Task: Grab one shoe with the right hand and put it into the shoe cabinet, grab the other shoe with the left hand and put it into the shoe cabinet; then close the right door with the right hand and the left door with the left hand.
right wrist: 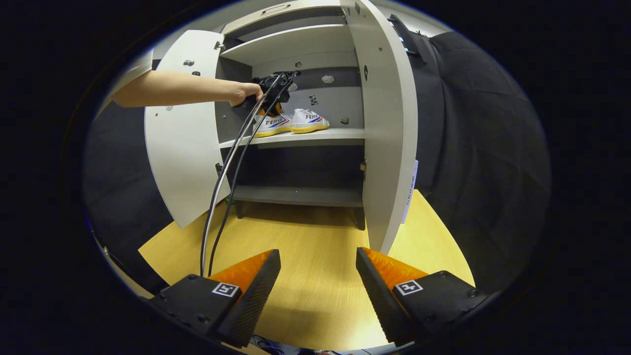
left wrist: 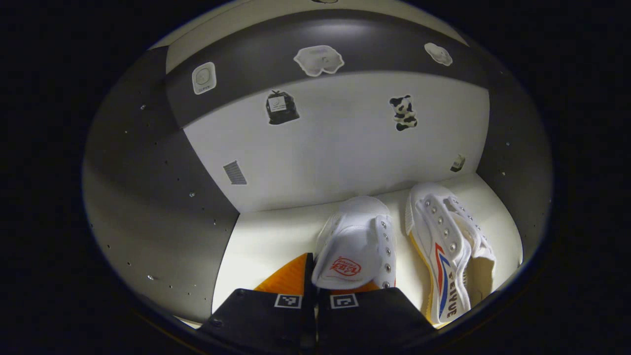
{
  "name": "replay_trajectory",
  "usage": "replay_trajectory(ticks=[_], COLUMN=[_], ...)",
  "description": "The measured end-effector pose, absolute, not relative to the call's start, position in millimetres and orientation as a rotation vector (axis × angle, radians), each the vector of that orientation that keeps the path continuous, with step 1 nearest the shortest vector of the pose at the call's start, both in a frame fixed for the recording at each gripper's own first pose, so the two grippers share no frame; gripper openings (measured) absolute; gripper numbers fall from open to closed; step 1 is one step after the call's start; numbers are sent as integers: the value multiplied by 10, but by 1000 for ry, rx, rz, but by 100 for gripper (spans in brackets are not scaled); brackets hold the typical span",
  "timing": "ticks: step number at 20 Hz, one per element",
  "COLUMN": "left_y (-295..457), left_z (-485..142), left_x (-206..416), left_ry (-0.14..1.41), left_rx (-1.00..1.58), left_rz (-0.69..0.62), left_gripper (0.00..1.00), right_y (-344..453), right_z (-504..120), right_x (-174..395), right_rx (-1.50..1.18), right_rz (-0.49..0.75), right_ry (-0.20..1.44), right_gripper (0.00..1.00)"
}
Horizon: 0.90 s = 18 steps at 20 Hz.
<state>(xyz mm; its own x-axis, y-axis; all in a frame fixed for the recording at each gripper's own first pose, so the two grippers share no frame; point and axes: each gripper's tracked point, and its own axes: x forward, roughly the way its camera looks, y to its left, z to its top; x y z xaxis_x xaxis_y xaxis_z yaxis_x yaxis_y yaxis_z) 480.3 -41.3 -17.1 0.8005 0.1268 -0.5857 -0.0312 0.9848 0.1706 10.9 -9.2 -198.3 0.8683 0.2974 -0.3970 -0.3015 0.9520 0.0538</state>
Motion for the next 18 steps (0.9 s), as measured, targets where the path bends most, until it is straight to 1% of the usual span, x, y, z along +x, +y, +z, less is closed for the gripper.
replay_trajectory(ticks=[3, 4, 7, 9, 11, 14, 18], left_y=[-382, -365, -412, -357, -323, -441, -394], left_z=[-28, 39, 304, 499, 627, 730, 748], left_x=[4674, 4590, 4224, 3849, 3458, 2805, 2006], left_ry=[601, 588, 502, 439, 349, 211, 114], left_rx=[191, 194, 140, 115, 136, 67, 9], left_rz=[76, 70, 6, -6, -19, -79, -109], left_gripper=[23, 24, 68, 97, 97, 96, 96], right_y=[-53, -37, -9, -2, -9, -68, -190], right_z=[-1929, -1909, -1814, -1709, -1582, -1380, -1036], right_x=[111, 114, 140, 159, 196, 184, 159], right_rx=[-23, -27, -46, -49, -52, -37, -29], right_rz=[308, 307, 294, 279, 256, 209, 134], right_ry=[399, 392, 373, 353, 332, 310, 259], right_gripper=[98, 98, 98, 98, 98, 99, 98])
